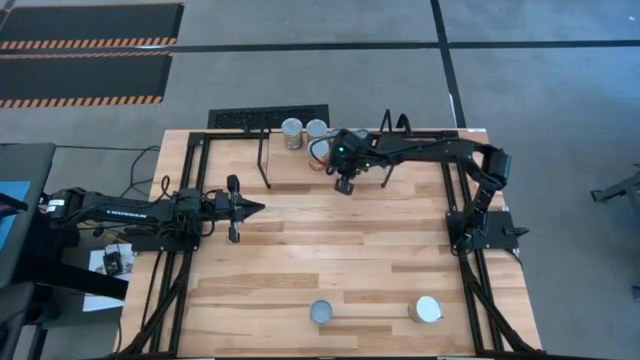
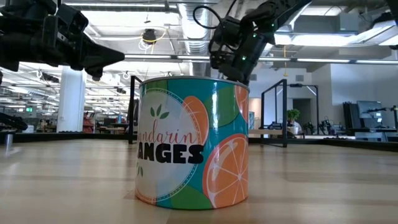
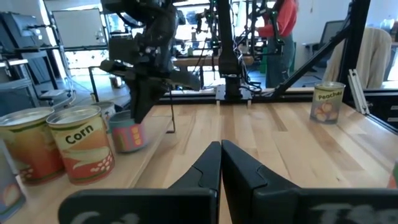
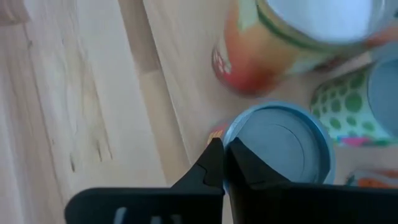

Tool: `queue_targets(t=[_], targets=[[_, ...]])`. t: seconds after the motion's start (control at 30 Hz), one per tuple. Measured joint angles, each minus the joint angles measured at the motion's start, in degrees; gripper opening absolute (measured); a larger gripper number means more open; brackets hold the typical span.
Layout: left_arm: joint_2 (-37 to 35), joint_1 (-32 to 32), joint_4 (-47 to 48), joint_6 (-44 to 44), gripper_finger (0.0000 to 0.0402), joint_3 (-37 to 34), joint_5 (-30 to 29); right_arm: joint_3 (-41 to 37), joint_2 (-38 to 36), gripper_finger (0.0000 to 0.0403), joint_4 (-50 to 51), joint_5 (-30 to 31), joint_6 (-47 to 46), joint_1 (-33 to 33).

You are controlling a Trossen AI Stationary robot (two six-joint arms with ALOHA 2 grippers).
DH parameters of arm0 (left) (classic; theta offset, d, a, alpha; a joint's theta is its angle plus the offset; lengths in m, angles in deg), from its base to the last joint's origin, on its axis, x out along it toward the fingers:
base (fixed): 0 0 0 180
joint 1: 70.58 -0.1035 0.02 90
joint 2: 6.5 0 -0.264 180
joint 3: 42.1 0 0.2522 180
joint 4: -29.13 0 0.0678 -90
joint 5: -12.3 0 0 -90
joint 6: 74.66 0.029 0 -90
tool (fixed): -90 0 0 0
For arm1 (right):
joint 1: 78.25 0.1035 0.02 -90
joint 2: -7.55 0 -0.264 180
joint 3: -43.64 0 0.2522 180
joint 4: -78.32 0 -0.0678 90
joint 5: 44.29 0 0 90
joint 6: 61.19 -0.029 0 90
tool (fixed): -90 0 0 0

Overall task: Pick and place cans onto a shelf
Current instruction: Put the canned mix vegetables on the shelf

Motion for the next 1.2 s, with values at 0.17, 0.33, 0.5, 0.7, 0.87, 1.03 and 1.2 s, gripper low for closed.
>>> queue_targets(t=[0.17,0.33,0.5,0.7,0.87,1.03,1.2], targets=[[0.00,0.00,0.13,0.02,0.0000,0.02,-0.21,0.00,-0.13,0.0015,-0.42,0.04,0.61,-0.57],[0.02,0.00,0.18,0.00,0.0000,0.02,-0.19,0.00,-0.13,0.0015,-1.92,0.02,1.59,-1.12],[0.01,0.00,0.18,0.00,0.0000,0.02,-0.17,0.02,-0.13,0.0016,-2.33,0.04,1.66,-1.14],[0.00,-0.01,0.15,-0.33,0.0000,0.02,-0.17,0.02,-0.13,0.0015,-2.72,0.04,1.97,-1.12],[0.00,0.00,0.13,-0.35,0.0000,0.02,-0.15,0.02,-0.13,0.0015,-2.58,0.04,2.08,-1.12],[0.00,0.00,0.10,-0.35,0.0000,0.02,-0.12,0.02,-0.13,0.0014,-2.80,0.11,1.81,-1.11],[0.00,0.00,0.02,-0.35,0.0000,0.02,-0.08,0.02,-0.13,0.0014,-2.78,0.20,1.87,-1.25]])
